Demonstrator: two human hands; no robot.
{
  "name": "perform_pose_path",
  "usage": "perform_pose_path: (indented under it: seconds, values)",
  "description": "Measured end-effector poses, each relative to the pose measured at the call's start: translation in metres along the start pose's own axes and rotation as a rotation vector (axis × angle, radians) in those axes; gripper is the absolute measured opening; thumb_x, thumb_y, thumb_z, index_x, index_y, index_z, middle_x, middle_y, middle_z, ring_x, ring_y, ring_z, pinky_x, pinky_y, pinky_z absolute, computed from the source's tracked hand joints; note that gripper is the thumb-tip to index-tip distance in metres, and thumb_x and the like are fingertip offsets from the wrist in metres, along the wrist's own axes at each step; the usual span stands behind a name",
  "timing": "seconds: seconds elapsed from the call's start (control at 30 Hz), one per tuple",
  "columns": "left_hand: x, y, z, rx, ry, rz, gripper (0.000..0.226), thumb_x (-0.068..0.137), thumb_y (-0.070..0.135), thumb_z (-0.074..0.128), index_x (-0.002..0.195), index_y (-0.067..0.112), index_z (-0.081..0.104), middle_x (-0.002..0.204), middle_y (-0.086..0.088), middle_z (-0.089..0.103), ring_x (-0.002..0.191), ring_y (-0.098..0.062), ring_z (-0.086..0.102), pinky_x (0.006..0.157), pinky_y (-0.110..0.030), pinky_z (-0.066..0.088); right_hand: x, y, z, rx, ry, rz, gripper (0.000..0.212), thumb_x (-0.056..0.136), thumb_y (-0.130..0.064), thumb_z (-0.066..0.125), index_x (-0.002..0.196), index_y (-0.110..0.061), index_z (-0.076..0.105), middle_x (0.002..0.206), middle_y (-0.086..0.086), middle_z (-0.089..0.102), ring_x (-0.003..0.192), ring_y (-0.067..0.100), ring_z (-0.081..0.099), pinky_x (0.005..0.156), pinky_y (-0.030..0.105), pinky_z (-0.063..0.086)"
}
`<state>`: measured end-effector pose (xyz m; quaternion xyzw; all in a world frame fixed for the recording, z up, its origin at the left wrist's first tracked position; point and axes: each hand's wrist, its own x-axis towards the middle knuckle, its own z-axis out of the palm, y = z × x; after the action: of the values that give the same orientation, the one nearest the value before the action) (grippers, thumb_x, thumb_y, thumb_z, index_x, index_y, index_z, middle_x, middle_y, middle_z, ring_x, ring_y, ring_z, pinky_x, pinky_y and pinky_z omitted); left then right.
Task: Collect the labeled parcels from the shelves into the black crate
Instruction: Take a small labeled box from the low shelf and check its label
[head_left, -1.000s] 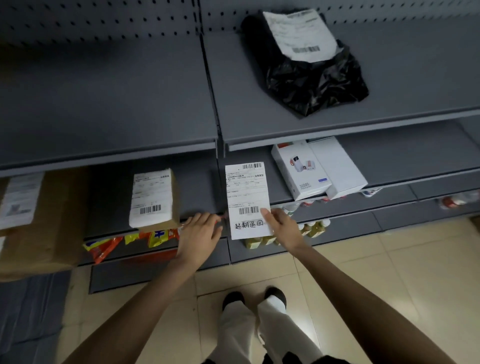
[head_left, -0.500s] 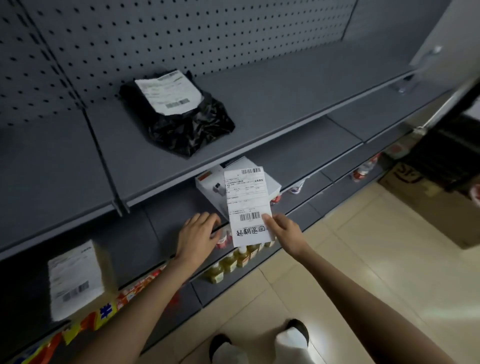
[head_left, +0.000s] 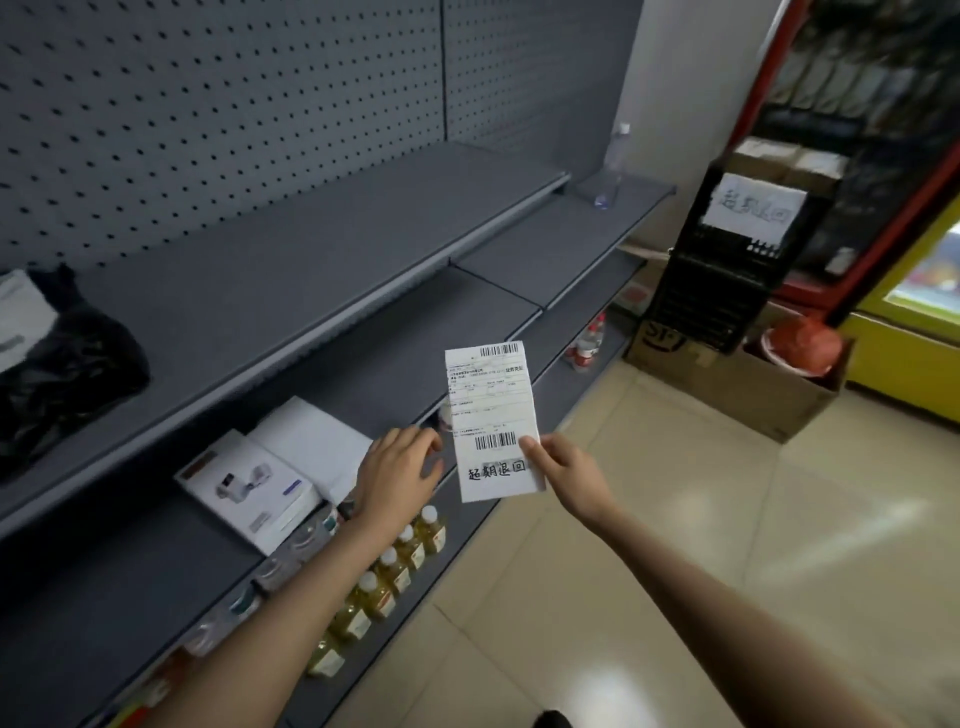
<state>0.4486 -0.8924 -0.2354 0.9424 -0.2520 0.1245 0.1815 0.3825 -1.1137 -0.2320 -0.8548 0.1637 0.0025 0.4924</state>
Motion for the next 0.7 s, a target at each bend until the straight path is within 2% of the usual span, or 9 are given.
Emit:
perform_pose_path:
  seconds: [0.1, 0.33, 0.4, 0.53, 0.6, 0.7]
  values:
    - [0.031, 0.041, 0.027, -0.036, -0.015, 0.037, 0.017, 0.074, 0.019, 0.070, 0.087, 0.018, 0.059, 0.087, 0.002, 0.063, 0.082, -0.022, 0.056, 0.065, -0.032, 0.041, 0.015, 0.025, -0.043, 0.020, 0.043, 0.010, 0.042, 0.088, -0.059, 0.047, 0.097, -0.020, 0.062, 0.094, -0.010, 0.068, 0.090, 0.008, 0.061, 0.072, 0.023, 0.041]
    - [0.100, 0.132, 0.078, -0.095, -0.033, 0.154, 0.022, 0.071, 0.016, 0.072, 0.088, 0.017, 0.058, 0.086, 0.001, 0.063, 0.083, -0.023, 0.056, 0.064, -0.029, 0.036, 0.037, 0.070, -0.136, 0.051, 0.184, 0.062, 0.029, 0.093, -0.049, 0.049, 0.090, -0.022, 0.058, 0.088, -0.011, 0.064, 0.082, 0.007, 0.056, 0.062, 0.014, 0.037]
    - [0.119, 0.151, 0.090, -0.103, -0.042, 0.199, 0.020, 0.071, 0.017, 0.072, 0.085, 0.018, 0.058, 0.084, 0.003, 0.063, 0.080, -0.023, 0.055, 0.064, -0.028, 0.034, 0.044, 0.083, -0.157, 0.082, 0.234, 0.085, 0.028, 0.092, -0.048, 0.050, 0.091, -0.021, 0.059, 0.086, -0.013, 0.063, 0.083, 0.006, 0.057, 0.063, 0.014, 0.037]
    - [0.161, 0.180, 0.116, -0.116, -0.074, 0.261, 0.016, 0.073, 0.021, 0.070, 0.085, 0.020, 0.059, 0.084, 0.005, 0.063, 0.080, -0.022, 0.055, 0.066, -0.031, 0.038, 0.061, 0.104, -0.195, 0.134, 0.310, 0.132, 0.032, 0.092, -0.048, 0.051, 0.094, -0.018, 0.061, 0.085, -0.015, 0.063, 0.079, -0.001, 0.056, 0.062, 0.003, 0.037]
    - [0.184, 0.191, 0.129, -0.117, -0.086, 0.293, 0.016, 0.074, 0.021, 0.070, 0.084, 0.019, 0.057, 0.081, 0.005, 0.062, 0.078, -0.021, 0.054, 0.065, -0.031, 0.038, 0.073, 0.115, -0.211, 0.150, 0.342, 0.159, 0.032, 0.092, -0.048, 0.051, 0.093, -0.017, 0.061, 0.083, -0.016, 0.062, 0.077, -0.005, 0.055, 0.062, 0.004, 0.038]
    - [0.223, 0.205, 0.151, -0.104, -0.114, 0.358, 0.017, 0.075, 0.024, 0.071, 0.084, 0.020, 0.056, 0.081, 0.006, 0.061, 0.077, -0.020, 0.054, 0.066, -0.033, 0.040, 0.101, 0.127, -0.235, 0.173, 0.393, 0.192, 0.033, 0.092, -0.048, 0.051, 0.093, -0.016, 0.060, 0.083, -0.016, 0.062, 0.079, -0.001, 0.056, 0.064, 0.008, 0.039]
